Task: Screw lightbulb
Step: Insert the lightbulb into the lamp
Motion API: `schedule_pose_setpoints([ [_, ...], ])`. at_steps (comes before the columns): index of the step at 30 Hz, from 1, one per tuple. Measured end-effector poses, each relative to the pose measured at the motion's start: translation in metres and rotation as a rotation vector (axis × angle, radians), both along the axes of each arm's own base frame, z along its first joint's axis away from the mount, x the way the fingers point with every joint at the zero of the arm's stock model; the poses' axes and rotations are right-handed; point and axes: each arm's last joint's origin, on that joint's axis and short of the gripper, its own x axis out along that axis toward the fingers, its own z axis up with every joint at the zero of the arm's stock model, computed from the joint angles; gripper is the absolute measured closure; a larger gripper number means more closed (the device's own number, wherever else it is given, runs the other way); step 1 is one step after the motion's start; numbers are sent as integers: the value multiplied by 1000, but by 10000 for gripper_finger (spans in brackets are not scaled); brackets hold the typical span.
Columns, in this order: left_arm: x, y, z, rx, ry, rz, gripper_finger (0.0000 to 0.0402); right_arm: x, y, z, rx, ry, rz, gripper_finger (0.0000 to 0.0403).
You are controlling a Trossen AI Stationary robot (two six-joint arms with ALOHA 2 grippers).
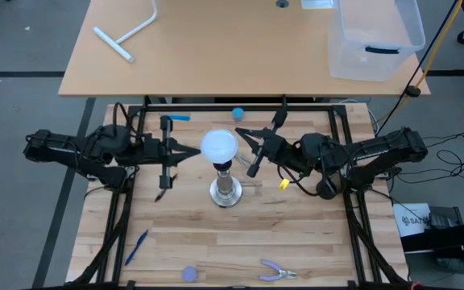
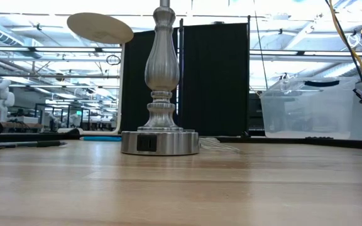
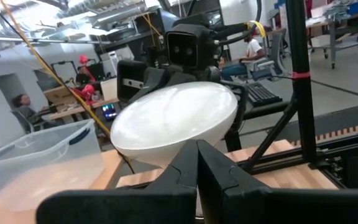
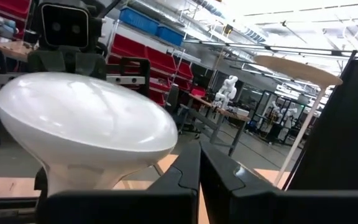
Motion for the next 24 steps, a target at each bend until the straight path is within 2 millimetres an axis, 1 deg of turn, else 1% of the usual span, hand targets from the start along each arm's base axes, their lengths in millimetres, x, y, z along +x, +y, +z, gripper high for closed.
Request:
schedule_pose_setpoints([
  [13,0,0,0,0,0,5,402,-1,7,0,0,-1,41,403],
  [24,1,7,0,-24,0,42,402,-3,14,0,2,4,38,403],
])
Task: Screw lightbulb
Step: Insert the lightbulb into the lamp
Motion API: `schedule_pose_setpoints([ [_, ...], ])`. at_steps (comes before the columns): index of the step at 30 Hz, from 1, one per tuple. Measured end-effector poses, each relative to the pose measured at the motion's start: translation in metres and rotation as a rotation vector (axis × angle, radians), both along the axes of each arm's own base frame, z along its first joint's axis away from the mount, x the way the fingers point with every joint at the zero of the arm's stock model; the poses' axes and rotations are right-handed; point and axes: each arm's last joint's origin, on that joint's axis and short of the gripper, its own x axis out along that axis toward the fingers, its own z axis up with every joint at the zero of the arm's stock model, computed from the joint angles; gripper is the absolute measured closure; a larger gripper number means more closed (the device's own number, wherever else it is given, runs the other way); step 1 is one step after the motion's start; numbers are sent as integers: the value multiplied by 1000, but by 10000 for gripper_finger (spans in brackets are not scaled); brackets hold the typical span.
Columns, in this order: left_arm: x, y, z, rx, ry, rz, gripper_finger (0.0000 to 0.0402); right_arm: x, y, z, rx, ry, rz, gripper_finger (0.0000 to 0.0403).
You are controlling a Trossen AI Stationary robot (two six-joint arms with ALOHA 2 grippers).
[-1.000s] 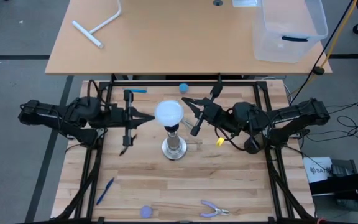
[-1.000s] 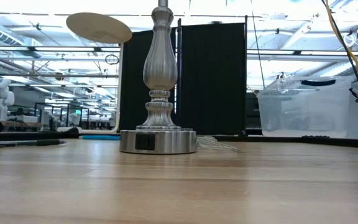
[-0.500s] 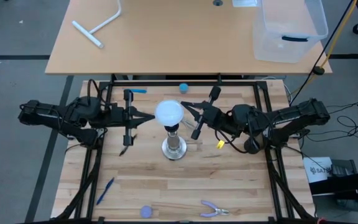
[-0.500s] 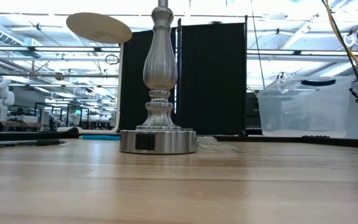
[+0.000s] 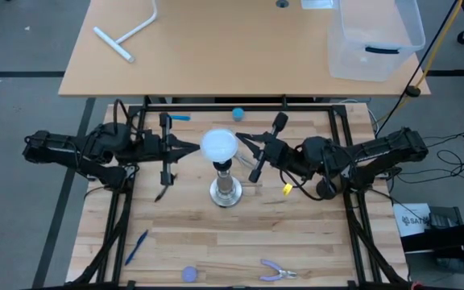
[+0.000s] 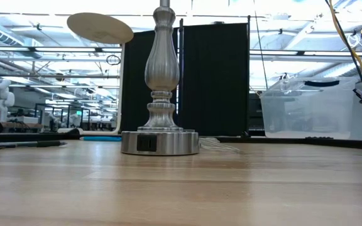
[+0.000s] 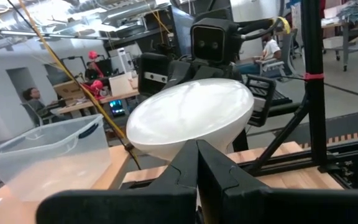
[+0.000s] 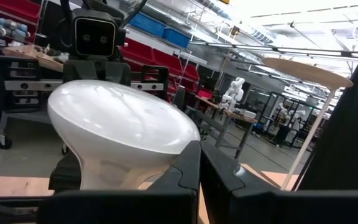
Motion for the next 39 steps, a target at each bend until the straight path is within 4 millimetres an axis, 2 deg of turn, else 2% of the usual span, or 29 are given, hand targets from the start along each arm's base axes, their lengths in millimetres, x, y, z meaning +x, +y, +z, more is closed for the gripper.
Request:
schedule_pose_setpoints([
  [18,5,0,-2,-2,8,5,402,-3,13,-1,-17,17,6,403],
  [39,14,13,-6,-19,23,72,402,-5,25,-3,-22,38,36,403],
])
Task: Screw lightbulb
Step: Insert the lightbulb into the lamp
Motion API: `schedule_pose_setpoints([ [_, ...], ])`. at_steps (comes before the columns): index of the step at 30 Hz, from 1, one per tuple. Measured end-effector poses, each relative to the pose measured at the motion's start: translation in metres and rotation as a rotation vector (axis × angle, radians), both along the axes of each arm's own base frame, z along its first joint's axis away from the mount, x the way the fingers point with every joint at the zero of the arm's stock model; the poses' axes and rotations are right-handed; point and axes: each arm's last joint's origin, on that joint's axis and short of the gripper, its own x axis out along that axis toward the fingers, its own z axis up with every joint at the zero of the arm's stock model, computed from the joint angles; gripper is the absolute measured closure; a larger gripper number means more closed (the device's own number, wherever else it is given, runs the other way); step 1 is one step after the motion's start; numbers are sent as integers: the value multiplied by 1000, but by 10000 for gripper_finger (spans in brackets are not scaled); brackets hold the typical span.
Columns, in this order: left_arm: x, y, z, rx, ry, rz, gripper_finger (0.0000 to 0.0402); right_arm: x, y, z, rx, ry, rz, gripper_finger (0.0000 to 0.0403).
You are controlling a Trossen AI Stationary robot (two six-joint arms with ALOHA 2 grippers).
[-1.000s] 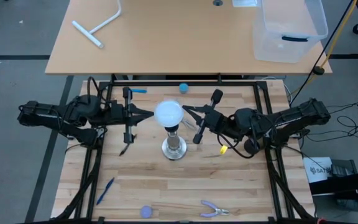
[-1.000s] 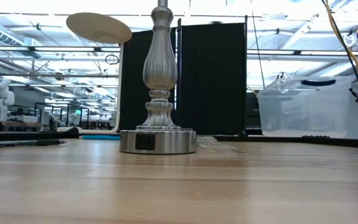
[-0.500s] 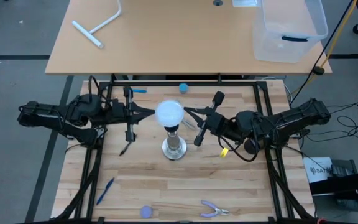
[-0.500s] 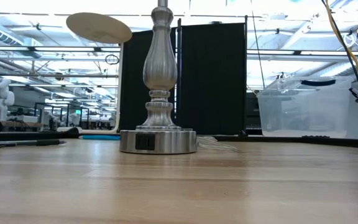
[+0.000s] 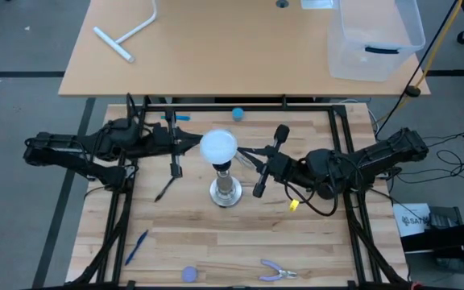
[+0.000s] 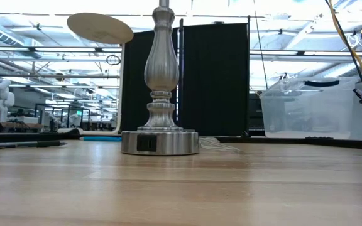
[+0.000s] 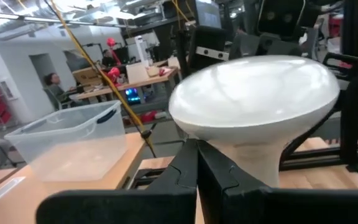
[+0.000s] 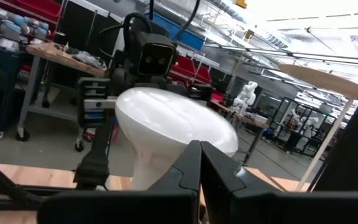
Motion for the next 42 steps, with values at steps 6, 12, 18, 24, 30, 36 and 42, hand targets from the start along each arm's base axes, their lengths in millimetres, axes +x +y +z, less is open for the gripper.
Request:
schedule_pose_setpoints([
  [6,3,4,-2,-4,7,7,402,1,0,-3,-3,22,-10,403],
  [12,0,4,0,-4,0,4,402,0,1,-4,5,29,-42,403],
  [18,-13,4,6,-5,-25,2,402,-1,1,-4,-7,39,-88,403],
  [24,-29,-4,14,10,-65,-36,402,-1,0,-1,-16,24,-113,403],
  [30,-30,-15,14,37,-62,-93,401,-1,-6,4,-32,-10,-135,403],
  [36,-30,-22,14,37,-68,-129,402,1,-15,5,-28,-25,-158,403],
  [42,-19,-27,12,38,-71,-143,401,1,-19,7,-22,-53,-140,403],
])
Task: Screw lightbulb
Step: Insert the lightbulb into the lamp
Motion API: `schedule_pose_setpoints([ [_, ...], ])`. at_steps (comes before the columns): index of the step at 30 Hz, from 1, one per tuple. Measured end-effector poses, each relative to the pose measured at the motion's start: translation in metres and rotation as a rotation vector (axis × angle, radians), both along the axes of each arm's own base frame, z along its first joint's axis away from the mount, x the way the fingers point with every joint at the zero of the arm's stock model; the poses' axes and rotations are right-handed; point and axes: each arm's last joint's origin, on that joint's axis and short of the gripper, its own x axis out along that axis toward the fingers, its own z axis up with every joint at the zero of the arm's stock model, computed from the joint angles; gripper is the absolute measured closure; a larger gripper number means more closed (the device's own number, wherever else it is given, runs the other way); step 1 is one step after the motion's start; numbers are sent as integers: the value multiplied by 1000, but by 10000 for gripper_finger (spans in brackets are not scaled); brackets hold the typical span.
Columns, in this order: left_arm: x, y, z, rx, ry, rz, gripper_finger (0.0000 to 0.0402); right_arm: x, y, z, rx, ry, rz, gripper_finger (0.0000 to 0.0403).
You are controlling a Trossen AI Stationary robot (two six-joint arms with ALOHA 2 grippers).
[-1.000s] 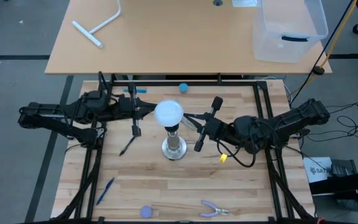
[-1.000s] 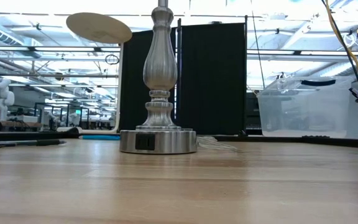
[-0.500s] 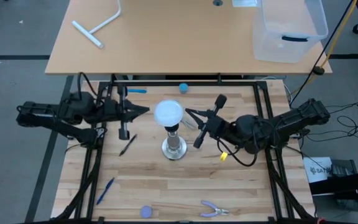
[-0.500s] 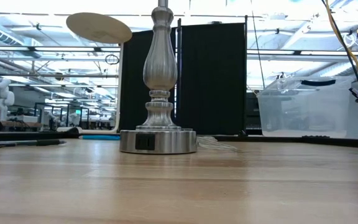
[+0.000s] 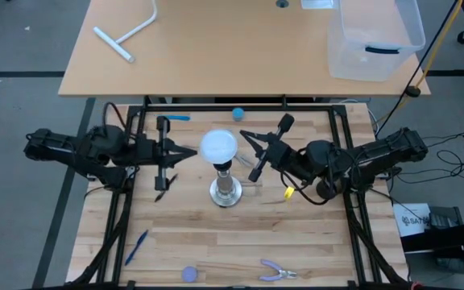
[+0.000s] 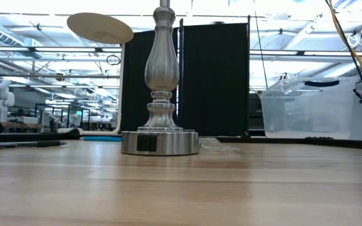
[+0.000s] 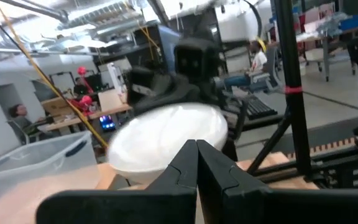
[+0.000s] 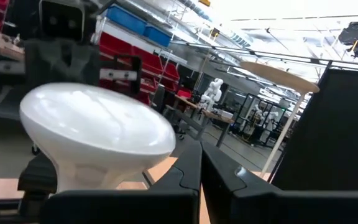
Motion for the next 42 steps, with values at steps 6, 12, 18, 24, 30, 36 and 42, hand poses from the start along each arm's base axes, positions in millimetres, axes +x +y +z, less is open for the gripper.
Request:
schedule_pose_setpoints([
  [6,10,-1,-4,-1,6,22,402,0,-1,2,-2,-10,11,403],
  [12,10,-1,-3,-3,2,30,402,5,0,4,-6,3,14,403],
  [18,10,0,-4,-6,7,55,402,5,1,2,8,11,20,403],
  [24,10,0,-4,-5,15,60,402,9,2,-1,10,21,16,403],
  [30,10,0,-5,-6,22,71,402,8,7,-2,15,21,25,403],
  [36,10,1,-6,3,32,82,402,7,12,-2,20,19,39,403],
  [42,11,5,-6,3,35,100,402,6,13,-3,36,24,46,403],
])
